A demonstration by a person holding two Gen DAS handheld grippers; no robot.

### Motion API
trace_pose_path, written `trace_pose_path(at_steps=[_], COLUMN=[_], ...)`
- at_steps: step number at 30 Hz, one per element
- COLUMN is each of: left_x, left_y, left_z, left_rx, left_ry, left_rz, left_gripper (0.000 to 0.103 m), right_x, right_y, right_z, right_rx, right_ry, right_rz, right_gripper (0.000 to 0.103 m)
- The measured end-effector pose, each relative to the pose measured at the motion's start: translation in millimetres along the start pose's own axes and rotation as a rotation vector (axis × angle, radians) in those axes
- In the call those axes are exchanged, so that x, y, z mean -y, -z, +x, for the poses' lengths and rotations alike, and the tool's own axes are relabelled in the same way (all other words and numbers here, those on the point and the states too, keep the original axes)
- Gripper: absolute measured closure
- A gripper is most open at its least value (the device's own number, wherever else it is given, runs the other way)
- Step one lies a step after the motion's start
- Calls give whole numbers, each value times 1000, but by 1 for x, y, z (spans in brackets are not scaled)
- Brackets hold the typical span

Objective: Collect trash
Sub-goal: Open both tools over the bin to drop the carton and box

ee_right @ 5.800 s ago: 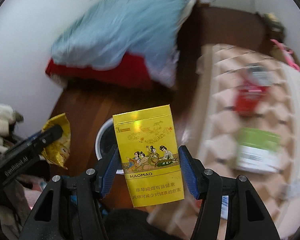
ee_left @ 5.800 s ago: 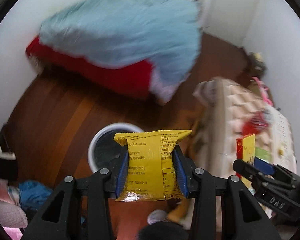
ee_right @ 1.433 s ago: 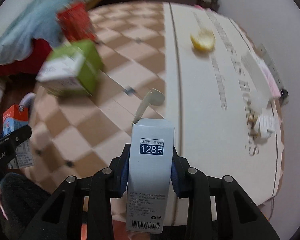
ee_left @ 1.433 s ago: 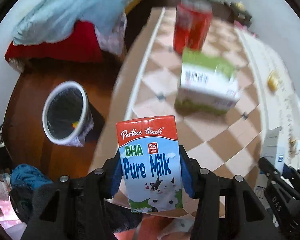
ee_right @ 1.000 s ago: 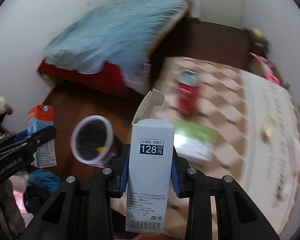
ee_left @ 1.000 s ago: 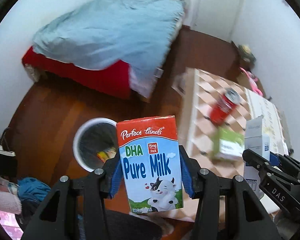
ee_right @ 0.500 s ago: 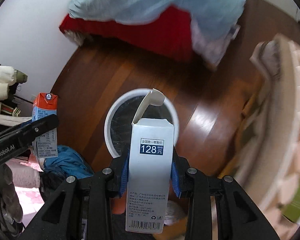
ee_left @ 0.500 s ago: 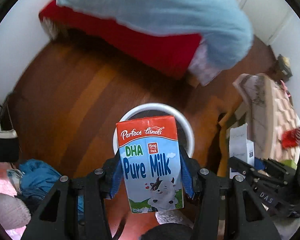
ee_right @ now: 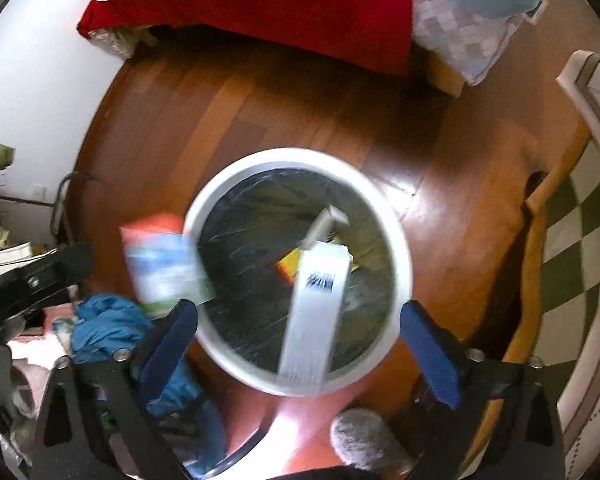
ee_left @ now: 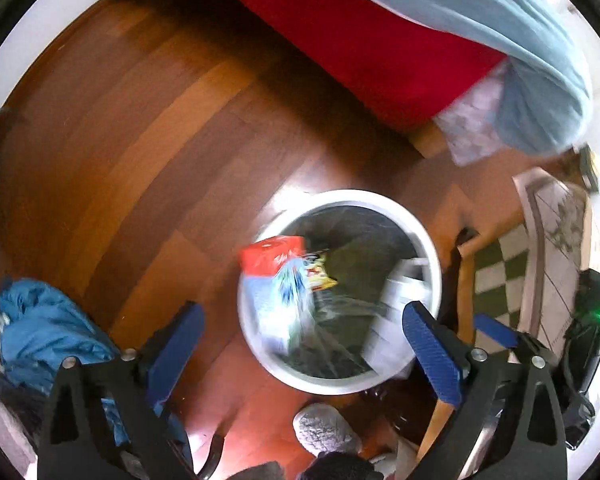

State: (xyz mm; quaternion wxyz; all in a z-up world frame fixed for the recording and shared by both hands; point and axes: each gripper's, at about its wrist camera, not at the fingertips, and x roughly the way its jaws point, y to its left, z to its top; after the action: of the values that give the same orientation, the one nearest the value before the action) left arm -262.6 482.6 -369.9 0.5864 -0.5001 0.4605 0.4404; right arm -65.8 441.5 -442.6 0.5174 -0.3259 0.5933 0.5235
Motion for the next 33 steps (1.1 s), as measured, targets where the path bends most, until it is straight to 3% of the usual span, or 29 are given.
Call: trace_pose_path(at_steps=[10, 21, 33], left_x=[-6, 6, 33], left_y=[40, 87, 152], left_z=[-21, -77, -152], left_rx=[105, 231, 369], left_ry=[-143, -212, -231], left_rz=[20, 62, 105], left_gripper=[2, 2, 2], right_x=[-15, -32, -34], right_y=[23, 69, 136], right_z=[-25, -92, -181], right_rx=[68, 174, 302], right_ry=[136, 167, 125], right_rz=[-97, -127, -137], right_gripper=[1, 1, 1])
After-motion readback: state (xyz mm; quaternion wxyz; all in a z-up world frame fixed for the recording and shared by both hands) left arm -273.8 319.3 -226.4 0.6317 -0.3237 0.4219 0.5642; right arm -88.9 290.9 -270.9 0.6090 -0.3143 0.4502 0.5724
